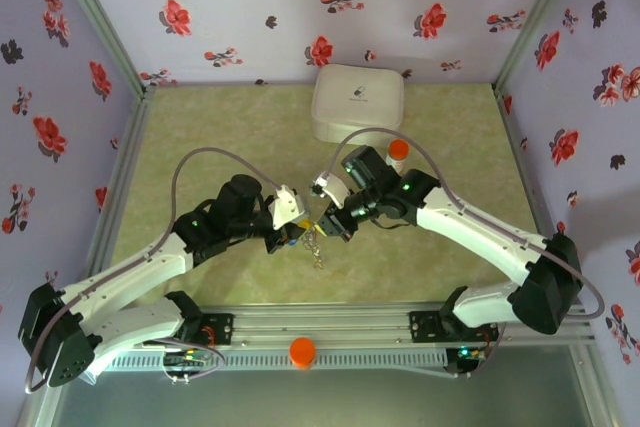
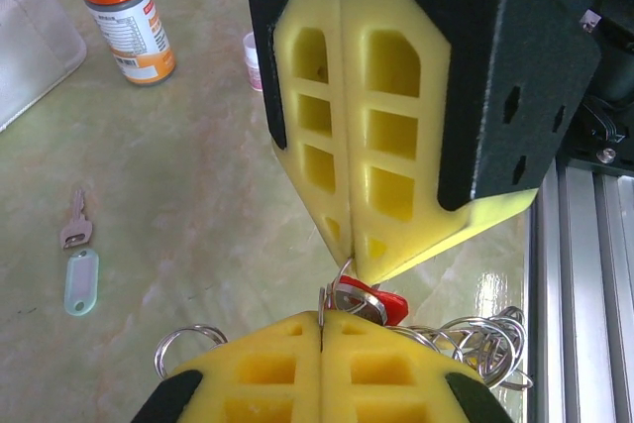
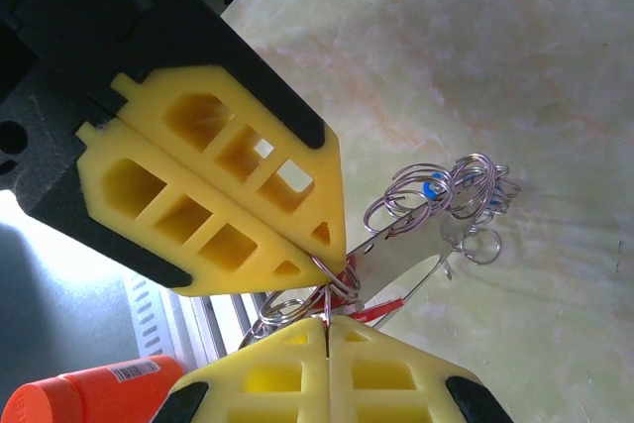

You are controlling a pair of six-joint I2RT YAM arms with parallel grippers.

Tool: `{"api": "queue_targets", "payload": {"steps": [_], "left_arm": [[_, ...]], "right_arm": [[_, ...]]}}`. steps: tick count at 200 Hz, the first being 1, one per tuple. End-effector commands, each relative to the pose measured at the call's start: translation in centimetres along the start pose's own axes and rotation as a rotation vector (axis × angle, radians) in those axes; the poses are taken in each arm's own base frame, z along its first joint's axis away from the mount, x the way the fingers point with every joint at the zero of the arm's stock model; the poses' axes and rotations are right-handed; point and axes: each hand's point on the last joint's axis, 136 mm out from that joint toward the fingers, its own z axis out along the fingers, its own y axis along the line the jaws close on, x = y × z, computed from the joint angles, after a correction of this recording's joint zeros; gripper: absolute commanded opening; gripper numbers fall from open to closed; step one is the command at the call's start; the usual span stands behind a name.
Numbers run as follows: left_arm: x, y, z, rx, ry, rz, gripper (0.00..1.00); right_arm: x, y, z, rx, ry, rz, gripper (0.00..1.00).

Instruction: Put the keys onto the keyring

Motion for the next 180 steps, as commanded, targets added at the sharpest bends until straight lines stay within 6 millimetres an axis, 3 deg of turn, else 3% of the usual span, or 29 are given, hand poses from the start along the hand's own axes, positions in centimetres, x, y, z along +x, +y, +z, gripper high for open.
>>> {"api": "queue_targets", "payload": {"steps": [1, 71, 131, 180], "left_arm": [[-0.9, -0.5, 0.1, 0.022, -0.032, 0.048, 0.00], [-0.6, -0.7, 0.2, 0.028, -0.019, 0.061, 0.00], [-1.0, -0.9, -0.5, 0.019, -0.052, 0.112, 0.00], [-0.8, -0.4, -1.2, -0.052, -0.066, 0.214, 0.00]], "right_arm": [[-1.3, 0.3, -0.1, -0.016, -0.045, -0.002, 0.00], [-1.3, -0.5, 0.1, 0.021, -0.051, 0.020, 0.00], [-0.3, -3.4, 0.9, 0.144, 0.004, 0.106, 0.00], [-0.5, -3.4, 1.8, 0.111, -0.014, 0.189, 0.00]]}}
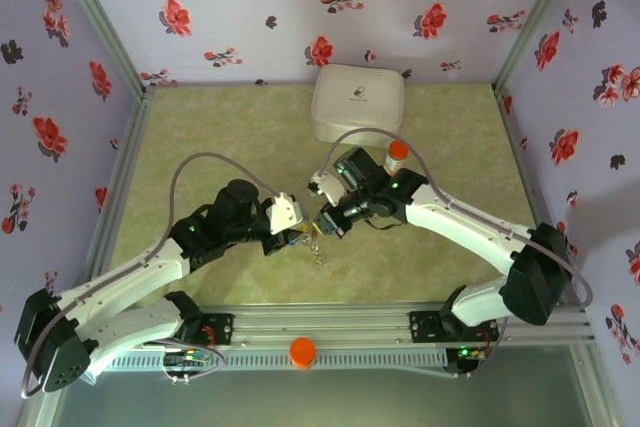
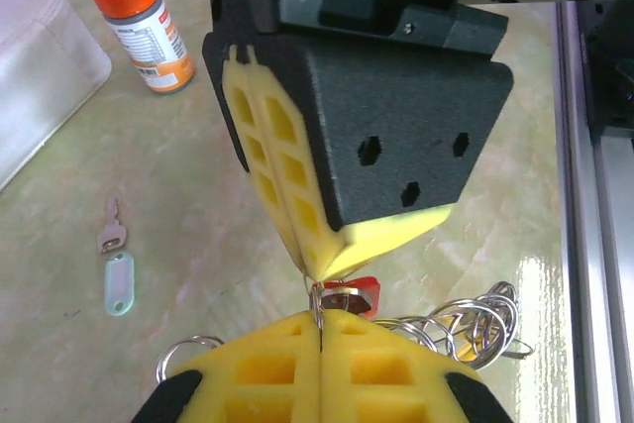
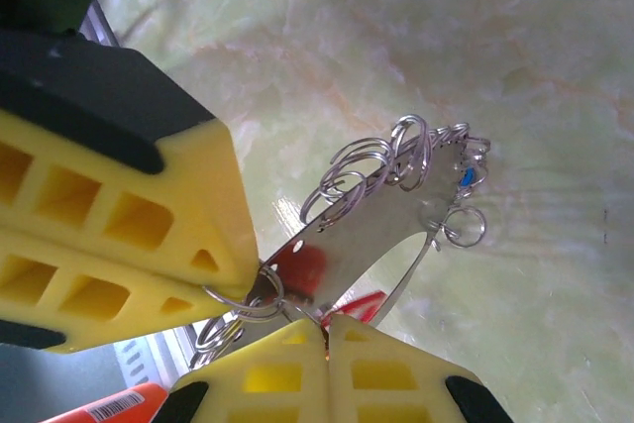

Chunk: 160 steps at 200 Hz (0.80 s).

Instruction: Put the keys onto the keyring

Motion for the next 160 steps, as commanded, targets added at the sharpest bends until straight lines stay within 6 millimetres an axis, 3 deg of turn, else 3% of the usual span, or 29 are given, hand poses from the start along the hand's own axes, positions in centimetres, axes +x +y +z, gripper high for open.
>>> {"api": "queue_targets", "payload": {"steps": [1, 38, 53, 78, 98, 134, 160], "left_arm": [[-1.6, -0.4, -0.8, -0.008, -0.069, 0.101, 0.00], [-2.0, 0.1, -0.6, -0.047, -0.130, 0.106, 0.00], [-2.3, 0.2, -0.6, -0.061, -0.173, 0.094, 0.00], [-3.3, 0.3, -0.8, -0.086, -0.278, 0.074, 0.00], [-3.3, -0.3, -0.9, -0.070, -0.365, 0.089, 0.00], [-3.8, -1.0, -1.2, -0.005, -0.478, 0.098, 0.00], [-3.9, -1.3, -1.2, 0.009, -0.512, 0.109, 0.00]], "right_arm": [[-1.0, -1.1, 0.0, 0.037, -0.047, 0.061, 0.00], [-1.2, -0.1, -0.1, -0.053, -0.075, 0.084, 0.00], [-1.2, -0.1, -0.7, -0.075, -0.098, 0.099, 0.25], [-1.5, -0.7, -3.0, -0.091, -0.205, 0.072, 0.35], [-0.9, -0.3, -3.9, -0.075, -0.287, -0.093, 0.43], [-0.9, 1.8, -5.0, -0.048, -0.547, -0.536, 0.42], [-0.8, 3.0, -4.2, -0.106, -0.538, -0.611, 0.38]]}}
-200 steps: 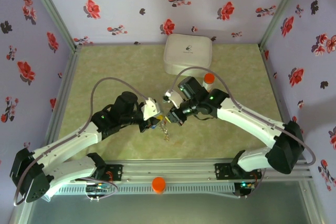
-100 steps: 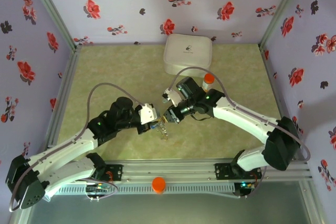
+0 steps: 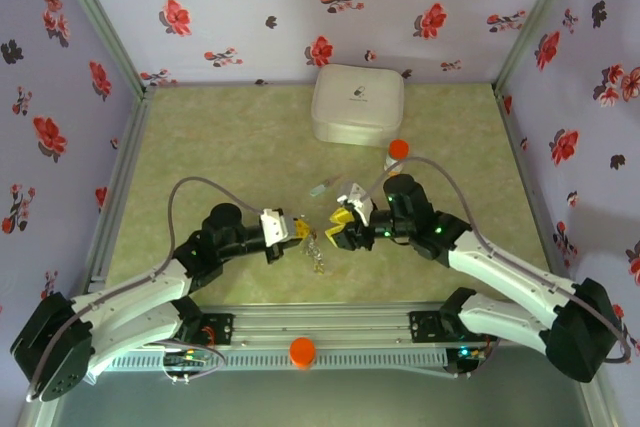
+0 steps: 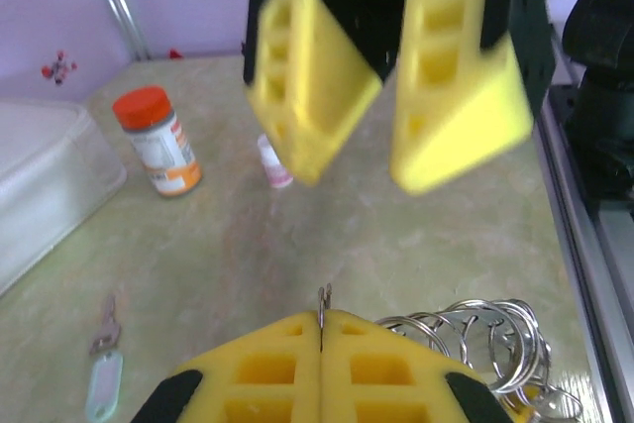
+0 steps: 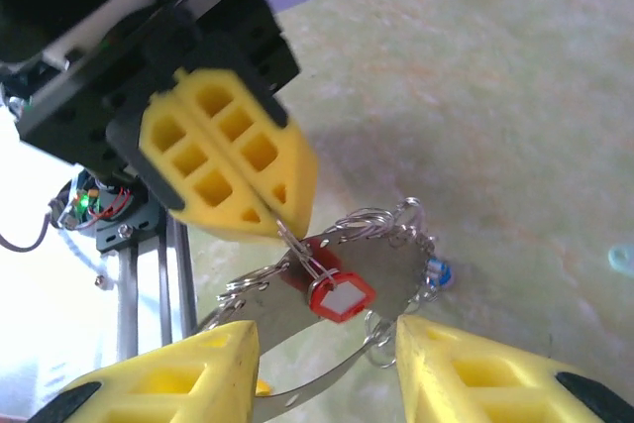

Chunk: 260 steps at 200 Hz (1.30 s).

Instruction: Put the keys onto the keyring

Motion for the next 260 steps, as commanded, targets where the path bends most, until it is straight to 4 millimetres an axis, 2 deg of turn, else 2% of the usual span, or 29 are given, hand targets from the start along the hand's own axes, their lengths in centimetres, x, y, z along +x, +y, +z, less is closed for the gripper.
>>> {"api": "queue_targets", "payload": {"steps": [1, 15, 32, 77, 103, 125, 137, 142, 151, 172, 181, 195, 234, 260], "left_arm": [[-4.0, -0.2, -0.4, 0.026, -0.181, 0.060, 0.00], [-4.0, -0.5, -0.3, 0.049, -0.188, 0.056, 0.00], [-4.1, -0.7, -0.2, 0.068, -0.192, 0.045, 0.00], [-4.3, -0.9, -0.3, 0.079, -0.203, 0.041, 0.00], [-4.6, -0.8, -0.3, 0.076, -0.226, 0.038, 0.00], [-4.6, -0.4, -0.4, 0.057, -0.223, 0.020, 0.00], [-3.7, 0.2, -0.4, 0.014, -0.168, -0.008, 0.30], [-3.2, 0.4, -0.4, 0.004, -0.131, -0.007, 0.35], [-2.3, 0.3, -0.6, 0.002, -0.058, -0.001, 0.38], [0.2, -0.3, -1.1, 0.044, 0.131, 0.032, 0.33], [0.7, -0.3, -1.2, 0.049, 0.174, 0.031, 0.32], [0.5, -0.2, -1.2, 0.049, 0.183, 0.037, 0.30], [-0.3, -0.1, -1.0, 0.055, 0.158, 0.059, 0.22], [-0.6, -0.1, -0.9, 0.062, 0.149, 0.061, 0.22]], "right_arm": [[-3.2, 1.1, 0.5, -0.061, -0.125, -0.222, 0.38], [-3.3, 1.3, 1.0, -0.084, -0.131, -0.222, 0.35], [-3.9, 1.6, 1.3, -0.108, -0.178, -0.237, 0.26], [-2.9, 2.0, 1.6, -0.135, -0.149, -0.243, 0.14], [-3.0, 2.3, 1.7, -0.154, -0.148, -0.254, 0.00], [-3.6, 2.5, 1.5, -0.162, -0.138, -0.268, 0.00], [-4.0, 2.2, 1.2, -0.141, -0.105, -0.276, 0.00], [-4.0, 2.2, 1.1, -0.135, -0.084, -0.281, 0.00], [-3.9, 2.0, 0.9, -0.120, -0.029, -0.289, 0.00], [-3.8, 1.8, 0.7, -0.116, 0.084, -0.301, 0.00], [-3.7, 1.8, 0.8, -0.120, 0.116, -0.309, 0.00], [-3.3, 1.9, 1.1, -0.121, 0.165, -0.343, 0.00], [-3.8, 2.2, 1.6, -0.131, 0.201, -0.400, 0.00], [-3.7, 2.4, 1.8, -0.142, 0.243, -0.417, 0.00]]}}
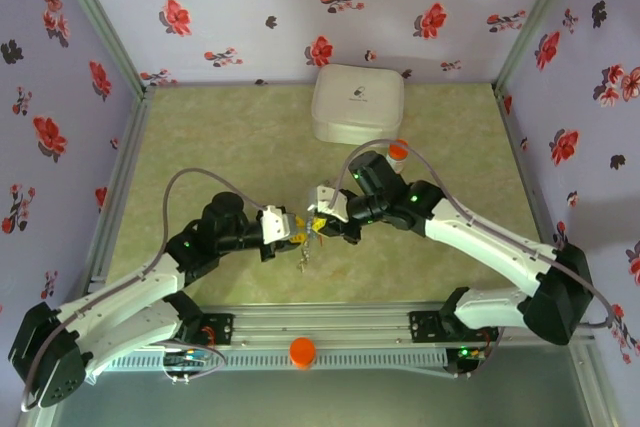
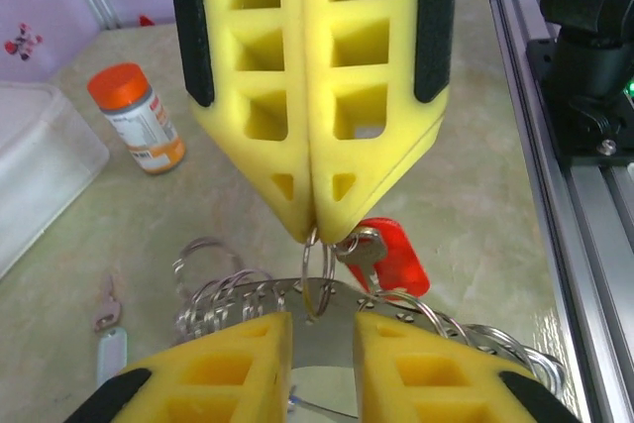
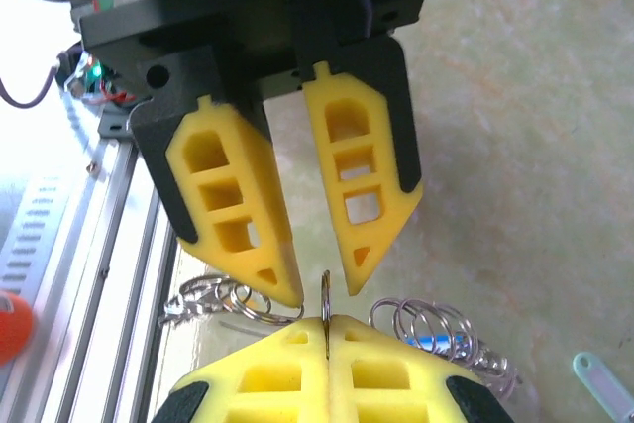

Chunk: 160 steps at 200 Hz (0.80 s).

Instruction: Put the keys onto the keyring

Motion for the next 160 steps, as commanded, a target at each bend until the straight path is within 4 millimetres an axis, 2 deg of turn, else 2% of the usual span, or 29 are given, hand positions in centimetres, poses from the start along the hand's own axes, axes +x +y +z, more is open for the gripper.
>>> {"api": "queue_targets", "payload": {"steps": [1, 35, 70, 83, 99, 125, 160], "left_arm": [[-0.6, 0.1, -0.1, 0.006, 0.005, 0.029, 0.22], [-1.2, 0.2, 0.2, 0.019, -0.012, 0.026, 0.19], [-1.8, 0.2, 0.0, 0.021, -0.034, 0.025, 0.19], [-1.5, 0.1, -0.2, 0.017, -0.023, 0.020, 0.27], [-0.9, -0.1, -0.3, 0.014, -0.002, 0.015, 0.29], [-0.2, -0.3, -0.6, 0.010, 0.018, 0.013, 0.28], [-0.9, -0.1, -0.2, 0.018, -0.011, 0.003, 0.27]], "right_arm": [[-1.3, 0.2, -0.5, -0.004, 0.013, -0.071, 0.00], [-1.7, 0.4, 0.1, -0.003, 0.022, -0.091, 0.00], [-1.1, 0.1, 0.5, 0.025, 0.065, -0.090, 0.00], [-1.1, -0.3, 0.3, 0.052, 0.070, -0.084, 0.00], [-1.0, -0.6, 0.0, 0.081, 0.070, -0.082, 0.00], [-0.6, -0.4, -0.1, 0.084, 0.083, -0.071, 0.00], [-0.7, -0.2, 0.4, 0.066, 0.073, -0.072, 0.00]]}}
